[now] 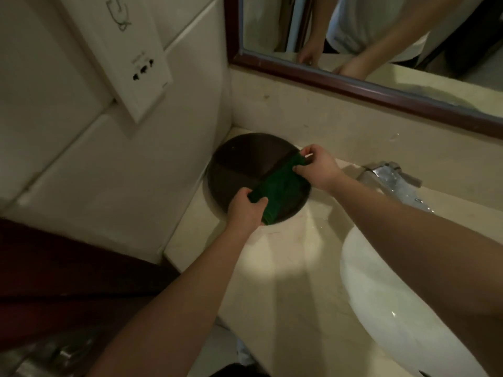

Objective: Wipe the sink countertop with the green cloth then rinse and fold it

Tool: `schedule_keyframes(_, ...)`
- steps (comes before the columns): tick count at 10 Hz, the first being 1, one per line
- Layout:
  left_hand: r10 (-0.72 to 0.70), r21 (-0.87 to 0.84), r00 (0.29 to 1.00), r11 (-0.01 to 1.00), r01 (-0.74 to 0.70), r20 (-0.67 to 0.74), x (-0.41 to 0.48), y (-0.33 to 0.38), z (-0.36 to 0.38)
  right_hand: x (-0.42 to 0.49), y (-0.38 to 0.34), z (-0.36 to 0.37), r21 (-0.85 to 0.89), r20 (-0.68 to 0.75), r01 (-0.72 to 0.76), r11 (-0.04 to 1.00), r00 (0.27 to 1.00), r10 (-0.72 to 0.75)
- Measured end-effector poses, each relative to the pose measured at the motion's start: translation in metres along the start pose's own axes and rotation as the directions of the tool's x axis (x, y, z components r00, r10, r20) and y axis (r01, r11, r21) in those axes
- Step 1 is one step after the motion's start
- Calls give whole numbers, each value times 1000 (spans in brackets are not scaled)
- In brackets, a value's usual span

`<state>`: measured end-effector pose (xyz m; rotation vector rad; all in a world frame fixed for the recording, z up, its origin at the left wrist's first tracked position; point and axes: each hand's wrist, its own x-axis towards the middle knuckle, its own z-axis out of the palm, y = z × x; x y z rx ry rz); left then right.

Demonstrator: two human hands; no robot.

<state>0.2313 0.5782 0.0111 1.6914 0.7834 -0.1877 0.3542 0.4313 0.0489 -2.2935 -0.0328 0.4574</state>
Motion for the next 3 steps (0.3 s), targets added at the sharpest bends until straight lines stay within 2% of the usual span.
schedule_keyframes(1, -7, 139, 1000, 990, 9, -19, 10, -4, 9, 17, 11, 22, -102, -10, 49, 994, 999, -50)
schedule_keyframes(2, 119, 475, 991, 877, -75, -64, 8, -5, 15, 15, 14, 28, -282, -51, 152, 947, 984, -173)
schedule_keyframes(3, 378, 780, 921, 603, -169, -93, -3, -5, 17, 4, 25, 36, -514, 38, 362, 777, 915, -401)
